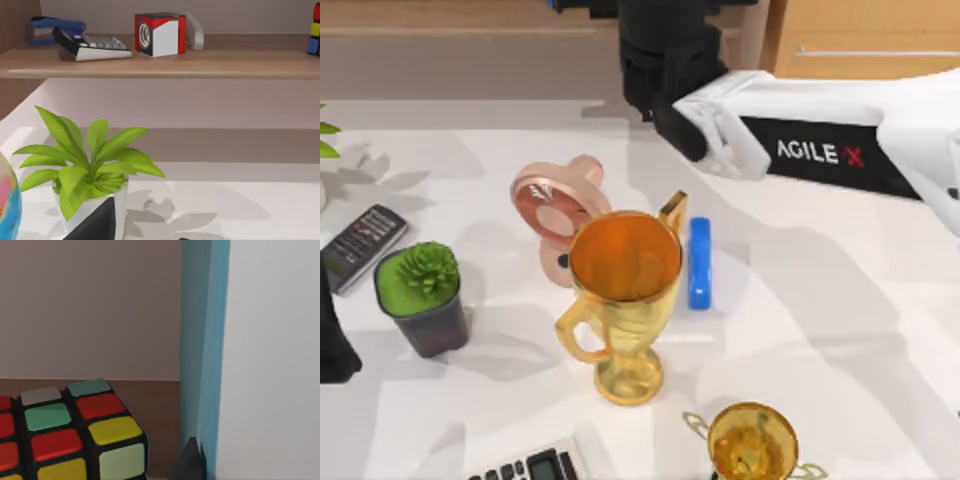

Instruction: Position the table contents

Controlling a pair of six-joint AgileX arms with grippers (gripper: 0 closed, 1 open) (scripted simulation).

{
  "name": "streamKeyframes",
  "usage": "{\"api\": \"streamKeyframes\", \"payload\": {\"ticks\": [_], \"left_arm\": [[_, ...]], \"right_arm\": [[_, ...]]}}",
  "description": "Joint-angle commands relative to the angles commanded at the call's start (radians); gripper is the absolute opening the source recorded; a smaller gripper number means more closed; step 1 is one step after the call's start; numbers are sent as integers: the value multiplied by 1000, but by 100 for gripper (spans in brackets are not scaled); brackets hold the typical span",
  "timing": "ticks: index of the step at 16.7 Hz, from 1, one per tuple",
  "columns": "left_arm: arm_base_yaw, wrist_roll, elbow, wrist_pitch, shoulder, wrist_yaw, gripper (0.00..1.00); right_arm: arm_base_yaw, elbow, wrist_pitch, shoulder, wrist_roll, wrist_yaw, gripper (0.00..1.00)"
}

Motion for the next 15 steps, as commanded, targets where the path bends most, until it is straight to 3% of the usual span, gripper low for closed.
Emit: {"api": "streamKeyframes", "payload": {"ticks": [8,15], "left_arm": [[0,0,0,0,0,0,100],[0,0,0,0,0,0,100]], "right_arm": [[50,-165,31,-132,1,49,0],[44,-208,29,-178,20,30,0]]}}
